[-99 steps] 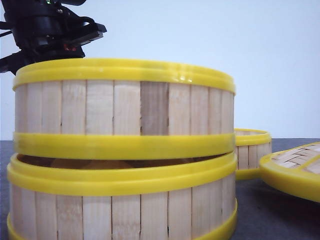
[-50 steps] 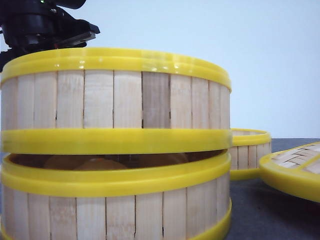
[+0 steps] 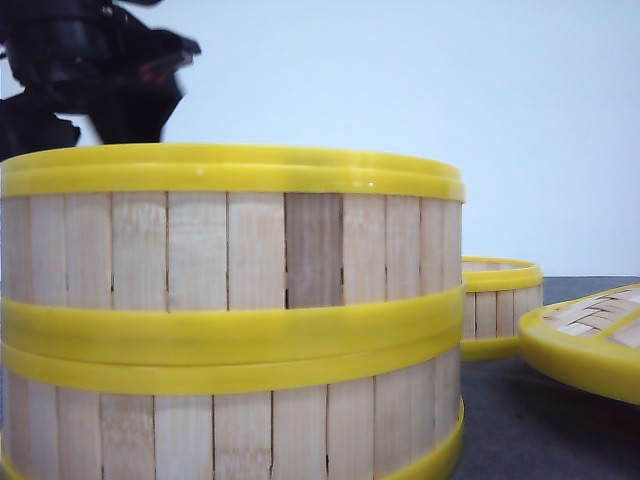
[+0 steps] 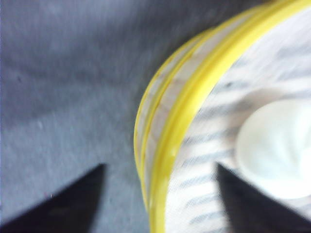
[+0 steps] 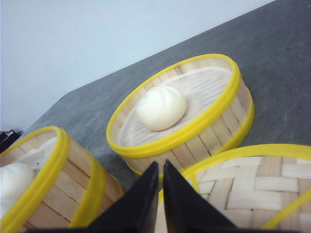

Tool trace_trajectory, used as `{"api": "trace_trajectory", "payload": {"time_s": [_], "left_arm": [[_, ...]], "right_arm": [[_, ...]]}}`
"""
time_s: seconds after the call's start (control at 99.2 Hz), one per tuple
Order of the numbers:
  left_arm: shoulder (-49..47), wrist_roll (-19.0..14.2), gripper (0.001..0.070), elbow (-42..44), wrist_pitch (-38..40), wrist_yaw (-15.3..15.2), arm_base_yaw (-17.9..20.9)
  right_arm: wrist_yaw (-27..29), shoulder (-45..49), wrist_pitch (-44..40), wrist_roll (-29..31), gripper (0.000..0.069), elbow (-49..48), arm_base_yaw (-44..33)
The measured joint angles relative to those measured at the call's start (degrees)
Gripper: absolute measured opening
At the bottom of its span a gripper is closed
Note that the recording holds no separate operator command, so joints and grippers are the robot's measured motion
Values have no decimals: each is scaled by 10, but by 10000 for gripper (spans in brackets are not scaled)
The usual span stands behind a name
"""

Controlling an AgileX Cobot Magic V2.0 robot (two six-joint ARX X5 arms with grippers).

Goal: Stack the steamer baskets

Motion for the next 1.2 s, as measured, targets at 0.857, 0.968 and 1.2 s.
{"api": "trace_trajectory", "payload": {"time_s": [0.857, 0.968, 1.2], "left_arm": [[-502, 2, 694, 44, 49, -210, 14], [-517, 2, 694, 44, 5, -228, 14], [-519, 2, 694, 43, -17, -228, 14]], "right_arm": [[120, 768, -384, -168, 336, 692, -2], [122, 871, -410, -172, 327, 753, 1], [124, 993, -452, -172, 301, 796, 23]]}}
